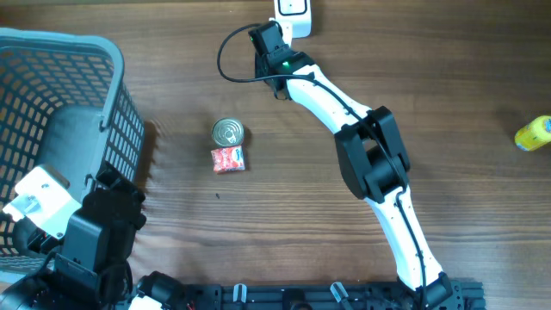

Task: Scan the item barcode
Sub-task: 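Hold the snack bag label facing the white scanner window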

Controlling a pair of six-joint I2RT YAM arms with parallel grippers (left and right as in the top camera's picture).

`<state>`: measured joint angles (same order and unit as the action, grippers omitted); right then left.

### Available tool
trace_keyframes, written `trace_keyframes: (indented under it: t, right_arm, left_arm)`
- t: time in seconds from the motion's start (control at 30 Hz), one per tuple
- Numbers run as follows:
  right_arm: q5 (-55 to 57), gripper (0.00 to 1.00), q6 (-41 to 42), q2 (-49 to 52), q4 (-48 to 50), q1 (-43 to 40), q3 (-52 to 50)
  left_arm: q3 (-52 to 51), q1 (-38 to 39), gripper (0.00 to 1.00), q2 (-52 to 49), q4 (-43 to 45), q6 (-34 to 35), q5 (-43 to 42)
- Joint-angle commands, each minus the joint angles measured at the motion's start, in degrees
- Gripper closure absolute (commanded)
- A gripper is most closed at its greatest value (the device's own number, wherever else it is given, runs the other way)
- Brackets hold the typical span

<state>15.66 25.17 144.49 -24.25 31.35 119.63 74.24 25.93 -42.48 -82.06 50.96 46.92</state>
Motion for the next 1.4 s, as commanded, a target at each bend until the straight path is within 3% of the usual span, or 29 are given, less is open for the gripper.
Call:
trace_keyframes:
  t: [0.0, 0.07, 0.4, 0.77, 1.0, 1.17, 1.37]
  right_arm:
    - [-3.4, 0.95, -8.4, -4.3, 2.5, 0.2, 0.0]
    - [-6.5, 0.95, -14.4, -4.4, 4.1, 0.2, 0.0]
    - [-6.7, 0.95, -17.4, -4.4, 4.1, 0.2, 0.0]
    - [-1.0, 0.95, -42.0, -4.3, 5.4, -0.2, 0.0]
    - [0.3, 0.95, -69.0, -4.3, 9.0, -0.5, 0.0]
    - [-0.9, 0.95, -77.0, -4.2, 16.0, -0.8, 0.0]
    - [-11.7, 0.95, -82.5, -4.2, 24.1, -3.3, 0.0]
  left_arm:
    - [-0.1, 0.2, 0.00, -0.3, 0.1, 0.3, 1.4]
    - [-0.1, 0.2, 0.00, -0.3, 0.1, 0.3, 1.4]
    - [-0.1, 0.2, 0.00, -0.3, 0.1, 0.3, 1.4]
    - [-0.1, 0.2, 0.00, -0.4, 0.2, 0.6, 1.4]
    - [-0.1, 0.2, 0.00, -0.9, 0.8, 1.5, 1.4]
    - [-0.1, 0.2, 0.00, -2.3, 0.8, 2.5, 1.4]
    - [-0.1, 0.2, 0.00, -5.4, 0.8, 2.4, 1.4]
